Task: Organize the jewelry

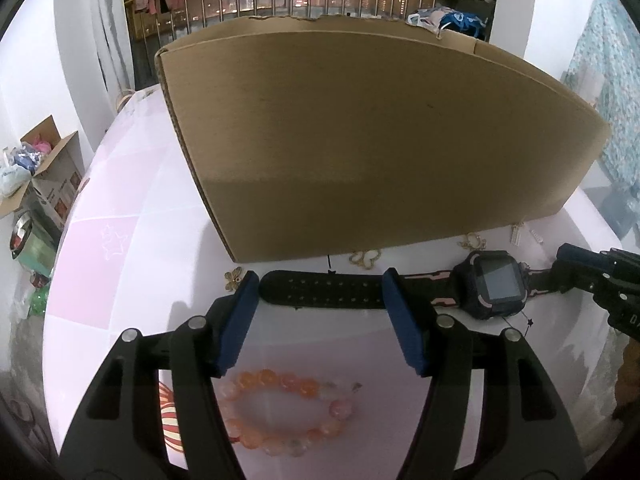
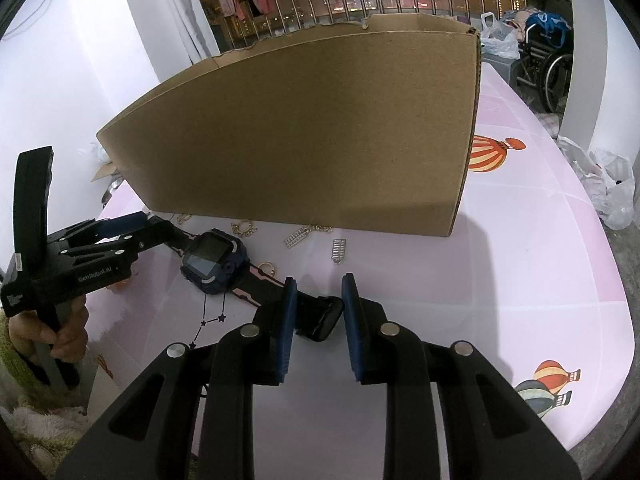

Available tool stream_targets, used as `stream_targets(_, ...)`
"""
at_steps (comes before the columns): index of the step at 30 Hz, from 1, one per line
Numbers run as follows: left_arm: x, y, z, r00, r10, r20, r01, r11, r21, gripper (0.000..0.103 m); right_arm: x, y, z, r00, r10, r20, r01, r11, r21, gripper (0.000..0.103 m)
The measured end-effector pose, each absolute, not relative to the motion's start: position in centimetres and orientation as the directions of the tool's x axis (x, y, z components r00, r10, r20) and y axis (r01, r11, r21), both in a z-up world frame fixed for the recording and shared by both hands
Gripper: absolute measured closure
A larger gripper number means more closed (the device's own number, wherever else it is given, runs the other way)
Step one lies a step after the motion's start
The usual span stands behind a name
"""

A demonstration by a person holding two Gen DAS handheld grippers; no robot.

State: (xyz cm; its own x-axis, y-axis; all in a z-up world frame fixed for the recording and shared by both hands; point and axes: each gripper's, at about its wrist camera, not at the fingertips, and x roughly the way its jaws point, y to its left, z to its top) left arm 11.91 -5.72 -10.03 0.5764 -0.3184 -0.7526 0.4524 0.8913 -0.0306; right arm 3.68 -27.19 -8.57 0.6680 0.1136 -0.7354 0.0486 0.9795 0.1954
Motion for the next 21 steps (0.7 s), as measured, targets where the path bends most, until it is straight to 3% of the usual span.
stream_targets(21,11.57,-6.0,-9.84,0.618,-0.298,-0.728,0.451,0.892,0.018,0.051,3.51,-27.44,-8.5,0.667,0.12,-0.736,0.045,0.979,0.2,0.083)
